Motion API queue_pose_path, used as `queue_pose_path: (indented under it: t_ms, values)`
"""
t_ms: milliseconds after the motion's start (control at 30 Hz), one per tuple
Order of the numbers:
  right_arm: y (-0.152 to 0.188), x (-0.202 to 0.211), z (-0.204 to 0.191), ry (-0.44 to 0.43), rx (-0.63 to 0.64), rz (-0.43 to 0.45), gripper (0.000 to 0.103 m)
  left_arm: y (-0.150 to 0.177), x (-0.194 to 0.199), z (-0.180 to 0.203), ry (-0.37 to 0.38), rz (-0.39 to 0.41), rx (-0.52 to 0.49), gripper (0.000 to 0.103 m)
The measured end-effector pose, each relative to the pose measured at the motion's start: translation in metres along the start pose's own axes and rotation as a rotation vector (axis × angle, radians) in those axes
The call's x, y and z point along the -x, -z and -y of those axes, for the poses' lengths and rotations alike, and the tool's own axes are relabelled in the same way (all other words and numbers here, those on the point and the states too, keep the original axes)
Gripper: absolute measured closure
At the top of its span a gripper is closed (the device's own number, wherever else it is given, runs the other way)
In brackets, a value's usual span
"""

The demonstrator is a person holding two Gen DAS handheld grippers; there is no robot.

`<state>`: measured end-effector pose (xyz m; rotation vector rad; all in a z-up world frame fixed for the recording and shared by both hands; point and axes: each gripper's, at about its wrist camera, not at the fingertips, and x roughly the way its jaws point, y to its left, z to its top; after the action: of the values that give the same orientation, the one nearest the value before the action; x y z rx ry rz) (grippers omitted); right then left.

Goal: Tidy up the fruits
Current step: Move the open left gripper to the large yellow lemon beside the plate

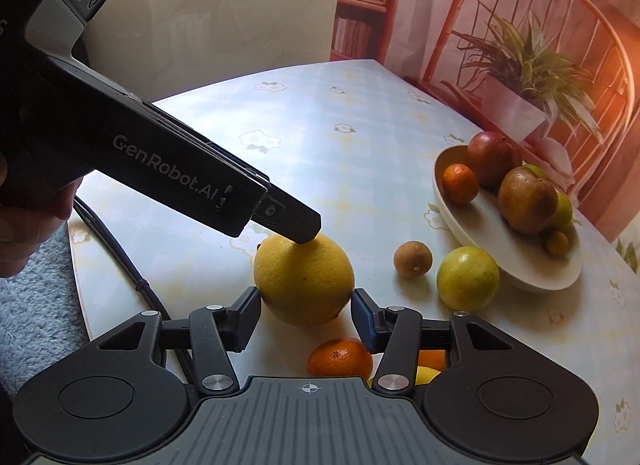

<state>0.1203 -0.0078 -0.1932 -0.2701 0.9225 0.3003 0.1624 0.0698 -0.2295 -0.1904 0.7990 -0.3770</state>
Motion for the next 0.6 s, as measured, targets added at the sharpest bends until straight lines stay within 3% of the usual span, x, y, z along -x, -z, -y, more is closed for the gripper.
queue_pose_path:
  t_ms: [133,600]
  values:
    - [-0.002,-0.002,0.009,-0.006,-0.048,0.014,0.057,-0.008,-0.009,0.002,-0.005,-0.004,-0.002,0.046]
    - [0.002,-0.003,0.019,0.02,-0.108,0.015,0.054,-0.021,-0.036,0.005,0.084,-0.055,0.011,0.046]
